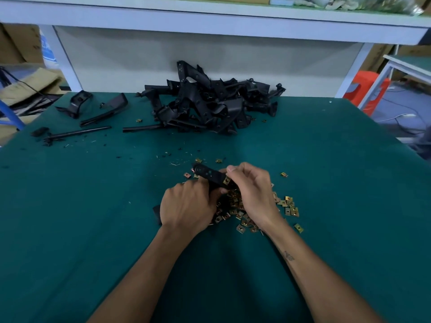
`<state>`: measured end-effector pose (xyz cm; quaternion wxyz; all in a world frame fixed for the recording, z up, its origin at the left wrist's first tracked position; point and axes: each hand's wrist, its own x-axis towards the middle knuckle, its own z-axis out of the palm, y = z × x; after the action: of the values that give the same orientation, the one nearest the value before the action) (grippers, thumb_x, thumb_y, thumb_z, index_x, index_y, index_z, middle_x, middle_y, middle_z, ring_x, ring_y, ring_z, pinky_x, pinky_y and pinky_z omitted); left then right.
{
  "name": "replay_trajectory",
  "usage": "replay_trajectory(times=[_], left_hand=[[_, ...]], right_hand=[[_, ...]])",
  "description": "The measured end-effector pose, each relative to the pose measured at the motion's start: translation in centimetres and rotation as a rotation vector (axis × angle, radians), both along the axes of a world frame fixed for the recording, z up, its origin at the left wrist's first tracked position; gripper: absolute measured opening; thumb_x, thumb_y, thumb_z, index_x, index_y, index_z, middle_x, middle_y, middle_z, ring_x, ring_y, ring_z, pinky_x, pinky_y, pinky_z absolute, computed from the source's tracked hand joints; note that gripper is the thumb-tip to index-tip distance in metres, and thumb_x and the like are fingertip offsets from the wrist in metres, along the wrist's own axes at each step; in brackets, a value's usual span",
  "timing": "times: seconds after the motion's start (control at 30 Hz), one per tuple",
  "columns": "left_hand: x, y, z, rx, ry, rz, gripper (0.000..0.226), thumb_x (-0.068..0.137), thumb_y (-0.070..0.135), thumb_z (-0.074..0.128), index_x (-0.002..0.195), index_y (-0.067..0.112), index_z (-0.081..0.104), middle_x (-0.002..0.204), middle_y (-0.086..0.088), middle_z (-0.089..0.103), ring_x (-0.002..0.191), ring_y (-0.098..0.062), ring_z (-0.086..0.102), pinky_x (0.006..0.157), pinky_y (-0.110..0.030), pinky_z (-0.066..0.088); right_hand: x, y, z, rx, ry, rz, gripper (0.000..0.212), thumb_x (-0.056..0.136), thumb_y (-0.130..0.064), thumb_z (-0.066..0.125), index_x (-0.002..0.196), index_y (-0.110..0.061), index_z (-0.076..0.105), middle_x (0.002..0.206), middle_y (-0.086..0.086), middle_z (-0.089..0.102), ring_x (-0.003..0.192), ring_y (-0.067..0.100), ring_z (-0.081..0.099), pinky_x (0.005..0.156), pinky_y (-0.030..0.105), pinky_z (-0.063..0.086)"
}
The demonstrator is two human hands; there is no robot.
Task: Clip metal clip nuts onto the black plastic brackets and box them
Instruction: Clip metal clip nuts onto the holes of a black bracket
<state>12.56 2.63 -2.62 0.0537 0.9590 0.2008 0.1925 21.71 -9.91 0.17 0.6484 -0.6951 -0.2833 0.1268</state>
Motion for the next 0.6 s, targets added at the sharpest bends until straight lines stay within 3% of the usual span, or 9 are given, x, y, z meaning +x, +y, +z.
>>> replay_trajectory(times=[0.07,0.17,0.33,0.4,0.5,0.6], left_hand=[[0.1,0.0,0.0,0.001,0.0,0.01,0.063,0.093,0.07,0.018,0.096,0.023,0.061,0.084,-0.004,0.07,0.073,-0.033,0.068,0.057,-0.035,0.033],[0.2,-0.1,0.1,-0.008,-0.01,0.011,0.067,0.094,0.072,0.014,0.1,0.022,0.058,0.087,-0.006,0.071,0.076,-0.035,0.068,0.057,-0.036,0.032],[-0.1,0.1,0.1,-0.023,-0.032,-0.004,0.06,0.096,0.075,0.014,0.081,0.022,0.038,0.078,-0.006,0.066,0.068,-0.032,0.065,0.054,-0.034,0.031],[-0.3,0.0,0.1,-0.011,-0.043,-0.021,0.06,0.096,0.075,0.017,0.08,0.022,0.038,0.072,-0.003,0.064,0.062,-0.029,0.064,0.051,-0.032,0.03],[-0.2,-0.1,0.1,-0.002,-0.072,-0.037,0.059,0.096,0.074,0.02,0.077,0.021,0.037,0.067,-0.002,0.061,0.056,-0.028,0.061,0.048,-0.03,0.026],[-0.2,-0.4,0.1,0.009,-0.078,-0.059,0.055,0.096,0.072,0.026,0.076,0.022,0.036,0.068,-0.003,0.064,0.057,-0.03,0.063,0.049,-0.03,0.027]], right_hand=[[0.3,-0.5,0.4,-0.047,0.005,0.059,0.03,0.093,-0.038,0.059,0.066,-0.026,0.064,0.097,0.01,0.077,0.103,0.026,0.07,0.094,0.037,0.051],[1.0,-1.5,1.0,-0.092,-0.034,0.13,0.035,0.1,-0.039,0.053,0.089,-0.017,0.078,0.107,-0.006,0.078,0.111,0.008,0.069,0.1,0.026,0.049],[3.8,-2.8,0.7,-0.139,-0.273,-0.309,0.018,0.099,-0.027,0.066,0.094,-0.021,0.082,0.089,-0.008,0.079,0.088,0.025,0.074,0.079,0.048,0.059],[5.4,-3.8,0.1,-0.299,-0.386,-0.391,0.014,0.096,-0.019,0.069,0.102,-0.022,0.081,0.099,-0.016,0.075,0.099,0.012,0.07,0.092,0.042,0.057],[7.0,-4.5,-0.9,-0.477,-0.423,-0.309,0.021,0.095,-0.008,0.068,0.106,-0.019,0.08,0.107,-0.008,0.075,0.101,0.008,0.065,0.1,0.036,0.053],[7.5,-4.0,-1.0,-0.586,-0.415,-0.175,0.021,0.095,-0.012,0.069,0.11,-0.021,0.08,0.112,-0.008,0.071,0.107,0.01,0.059,0.102,0.033,0.049]])
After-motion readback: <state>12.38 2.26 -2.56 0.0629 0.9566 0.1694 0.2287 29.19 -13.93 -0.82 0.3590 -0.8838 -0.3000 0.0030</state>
